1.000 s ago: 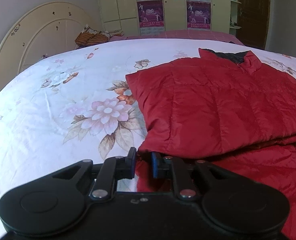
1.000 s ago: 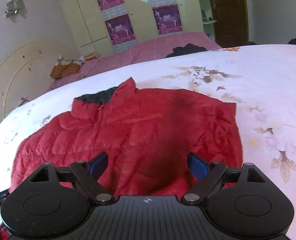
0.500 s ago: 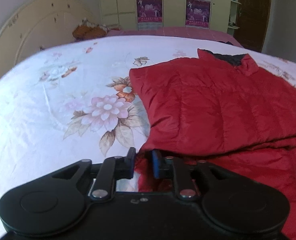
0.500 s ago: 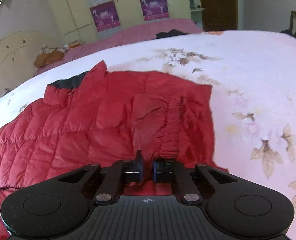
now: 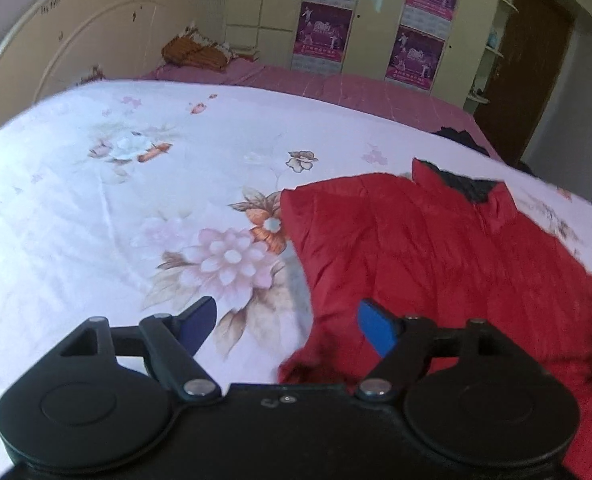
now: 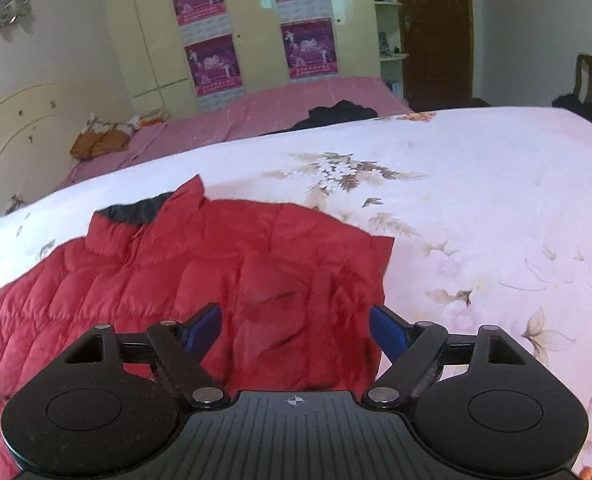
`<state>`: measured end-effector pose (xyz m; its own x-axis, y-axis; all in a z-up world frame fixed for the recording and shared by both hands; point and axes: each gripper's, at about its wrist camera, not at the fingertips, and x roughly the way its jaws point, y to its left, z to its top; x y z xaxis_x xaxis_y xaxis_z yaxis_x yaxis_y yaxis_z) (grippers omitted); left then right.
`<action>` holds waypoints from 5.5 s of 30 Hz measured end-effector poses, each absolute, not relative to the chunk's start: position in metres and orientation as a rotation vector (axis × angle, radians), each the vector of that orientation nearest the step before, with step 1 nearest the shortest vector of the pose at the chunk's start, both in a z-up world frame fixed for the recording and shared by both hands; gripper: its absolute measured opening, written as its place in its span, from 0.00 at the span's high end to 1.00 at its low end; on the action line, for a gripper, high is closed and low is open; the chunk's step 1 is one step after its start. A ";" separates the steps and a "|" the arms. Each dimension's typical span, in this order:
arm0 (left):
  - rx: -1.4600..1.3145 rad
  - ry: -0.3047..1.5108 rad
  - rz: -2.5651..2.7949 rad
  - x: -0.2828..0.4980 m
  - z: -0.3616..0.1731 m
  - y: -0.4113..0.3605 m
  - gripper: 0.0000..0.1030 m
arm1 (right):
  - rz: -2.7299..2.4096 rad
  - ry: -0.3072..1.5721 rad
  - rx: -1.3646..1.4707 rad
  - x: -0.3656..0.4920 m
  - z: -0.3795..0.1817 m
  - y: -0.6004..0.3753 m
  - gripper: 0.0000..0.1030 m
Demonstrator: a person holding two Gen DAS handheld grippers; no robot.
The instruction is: Fold large clothes
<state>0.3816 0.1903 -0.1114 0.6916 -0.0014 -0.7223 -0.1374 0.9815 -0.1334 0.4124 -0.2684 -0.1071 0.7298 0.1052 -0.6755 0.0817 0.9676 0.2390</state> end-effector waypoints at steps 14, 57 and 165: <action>-0.227 0.856 0.083 0.455 -0.148 0.176 0.74 | 0.039 0.828 0.220 0.462 -0.139 -0.256 0.79; -0.054 0.858 0.148 0.471 -0.158 0.143 0.30 | 0.031 0.812 0.009 0.459 -0.165 -0.224 0.61; -0.292 0.859 -0.220 0.125 -0.096 0.178 0.92 | 0.148 0.883 0.298 0.096 -0.092 -0.286 0.93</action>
